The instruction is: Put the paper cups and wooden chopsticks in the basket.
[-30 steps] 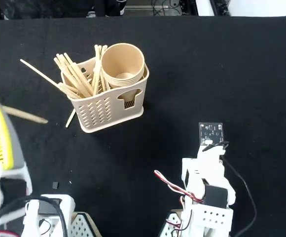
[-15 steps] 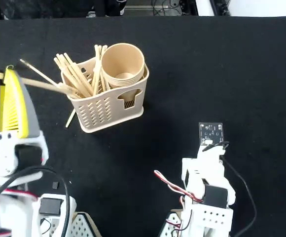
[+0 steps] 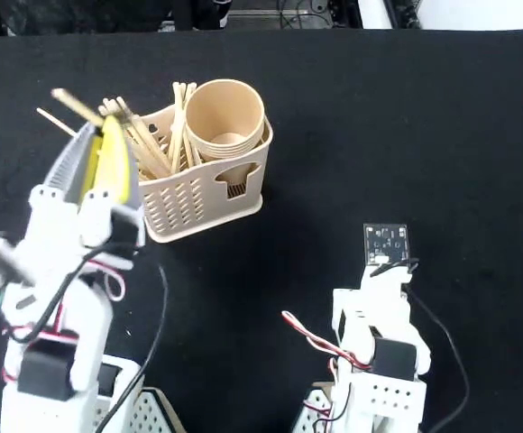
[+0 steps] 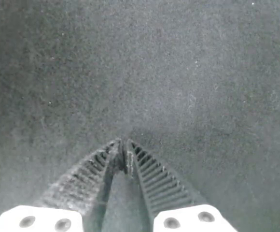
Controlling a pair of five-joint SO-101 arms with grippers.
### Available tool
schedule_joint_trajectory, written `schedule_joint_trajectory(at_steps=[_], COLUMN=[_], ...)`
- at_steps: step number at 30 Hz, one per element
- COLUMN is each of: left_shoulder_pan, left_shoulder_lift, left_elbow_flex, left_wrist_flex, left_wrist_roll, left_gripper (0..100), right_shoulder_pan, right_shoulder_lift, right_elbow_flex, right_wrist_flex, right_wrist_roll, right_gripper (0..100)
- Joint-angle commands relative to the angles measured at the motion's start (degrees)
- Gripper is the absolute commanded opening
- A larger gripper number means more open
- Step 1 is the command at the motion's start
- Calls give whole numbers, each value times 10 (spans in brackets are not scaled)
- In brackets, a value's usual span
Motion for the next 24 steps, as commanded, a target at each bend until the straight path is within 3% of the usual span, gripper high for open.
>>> schedule_joint_trajectory(at_steps=[1, 5, 9, 17, 20, 24], left_shoulder_pan=[17, 16, -32, -207, -266, -294], left_shoulder_lift=[61, 120, 208, 484, 612, 782], left_elbow_flex=[-7, -24, -147, -557, -648, -719], left_wrist_flex=[-11, -2, 83, 413, 468, 481], left_wrist_roll=[-11, -7, -4, 69, 89, 98], left_gripper=[66, 252, 241, 241, 239, 238], right_shoulder_pan=[-6, -6, -6, -6, -6, -6], right_shoulder_lift=[-38, -38, -38, -38, -38, -38], right_elbow_flex=[-5, -5, -5, -5, -5, -5], right_wrist_flex=[2, 2, 2, 2, 2, 2], right_wrist_roll=[-2, -2, -2, -2, -2, -2], right_gripper=[13, 13, 13, 13, 13, 13])
